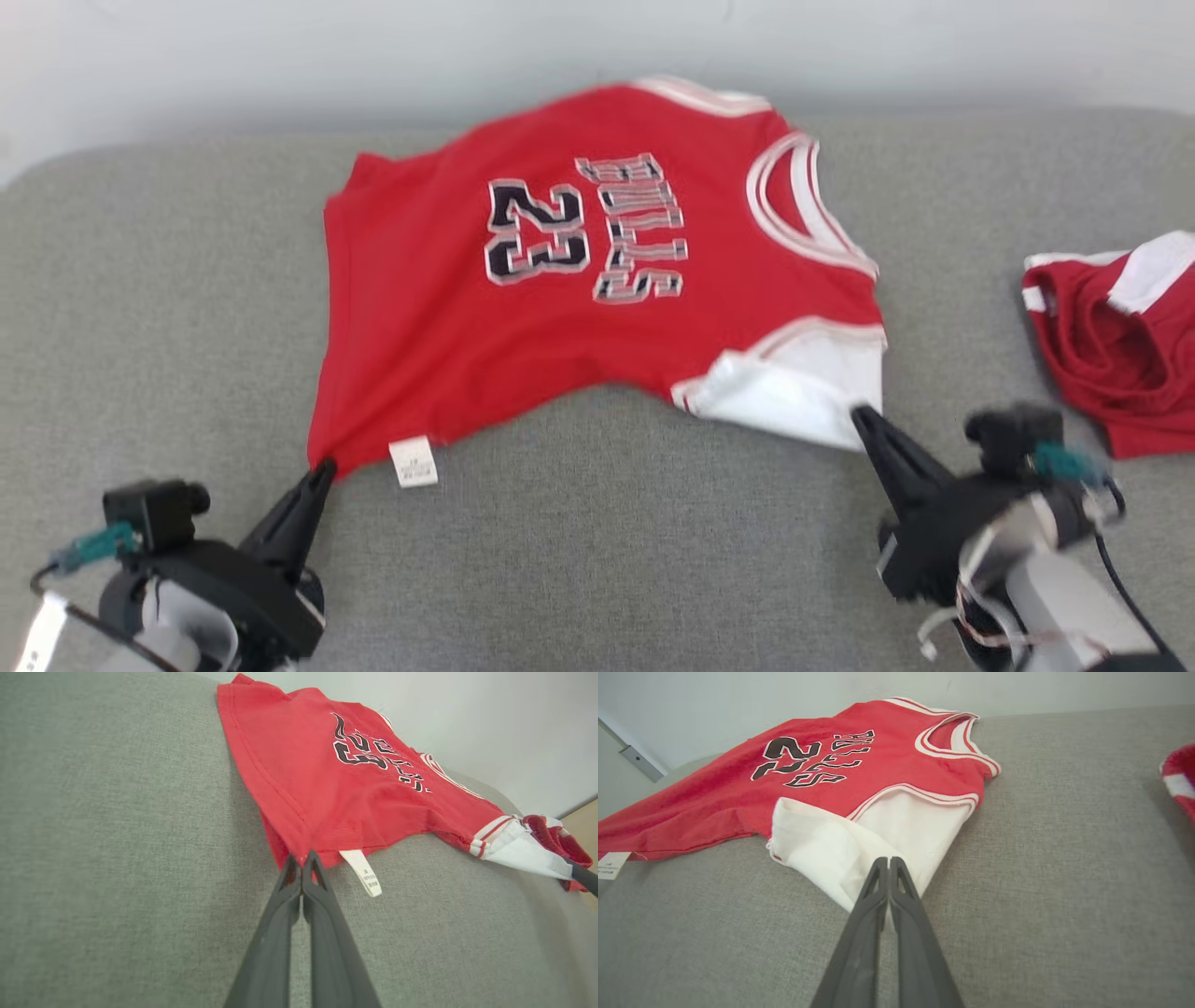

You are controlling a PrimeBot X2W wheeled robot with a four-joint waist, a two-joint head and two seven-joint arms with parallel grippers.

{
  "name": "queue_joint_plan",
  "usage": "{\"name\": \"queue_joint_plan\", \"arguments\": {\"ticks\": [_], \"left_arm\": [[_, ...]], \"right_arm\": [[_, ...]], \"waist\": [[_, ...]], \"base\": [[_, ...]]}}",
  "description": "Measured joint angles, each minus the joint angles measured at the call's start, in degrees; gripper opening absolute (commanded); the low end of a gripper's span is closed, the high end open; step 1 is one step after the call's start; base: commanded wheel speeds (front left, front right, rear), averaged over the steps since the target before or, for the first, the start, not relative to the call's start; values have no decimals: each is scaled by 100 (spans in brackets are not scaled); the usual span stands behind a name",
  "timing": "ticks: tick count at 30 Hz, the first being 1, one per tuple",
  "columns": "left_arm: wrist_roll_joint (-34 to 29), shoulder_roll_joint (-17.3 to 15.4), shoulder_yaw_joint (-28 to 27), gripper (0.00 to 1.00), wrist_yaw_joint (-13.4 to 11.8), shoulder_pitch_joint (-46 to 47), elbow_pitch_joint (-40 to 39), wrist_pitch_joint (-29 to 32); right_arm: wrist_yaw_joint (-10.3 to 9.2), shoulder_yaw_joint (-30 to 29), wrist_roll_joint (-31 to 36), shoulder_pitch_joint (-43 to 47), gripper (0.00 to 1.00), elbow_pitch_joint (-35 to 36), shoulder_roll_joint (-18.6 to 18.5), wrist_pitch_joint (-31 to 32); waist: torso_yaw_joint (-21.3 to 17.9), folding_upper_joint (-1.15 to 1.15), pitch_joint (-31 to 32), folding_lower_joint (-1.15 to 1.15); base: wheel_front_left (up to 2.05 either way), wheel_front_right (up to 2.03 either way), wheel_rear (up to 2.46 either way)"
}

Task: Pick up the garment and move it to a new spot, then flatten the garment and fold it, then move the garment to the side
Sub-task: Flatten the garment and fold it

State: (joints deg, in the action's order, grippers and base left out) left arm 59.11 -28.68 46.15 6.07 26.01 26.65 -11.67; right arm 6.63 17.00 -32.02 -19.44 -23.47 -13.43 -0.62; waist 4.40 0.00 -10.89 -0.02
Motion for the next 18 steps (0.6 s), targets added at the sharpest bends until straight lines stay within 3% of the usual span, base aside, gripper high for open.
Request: {"name": "queue_joint_plan", "arguments": {"ticks": [11, 18], "left_arm": [[87, -29, 74, 0, -53, -882, -83, -98], [66, 38, 264, 0, -109, -941, -22, -49]], "right_arm": [[44, -42, -241, 1128, 0, 70, -480, -254], [45, 74, -354, 1356, 0, -24, -497, -213]], "waist": [[-57, 0, 788, 0], [-49, 0, 937, 2]], "base": [[0, 0, 0], [0, 0, 0]]}}
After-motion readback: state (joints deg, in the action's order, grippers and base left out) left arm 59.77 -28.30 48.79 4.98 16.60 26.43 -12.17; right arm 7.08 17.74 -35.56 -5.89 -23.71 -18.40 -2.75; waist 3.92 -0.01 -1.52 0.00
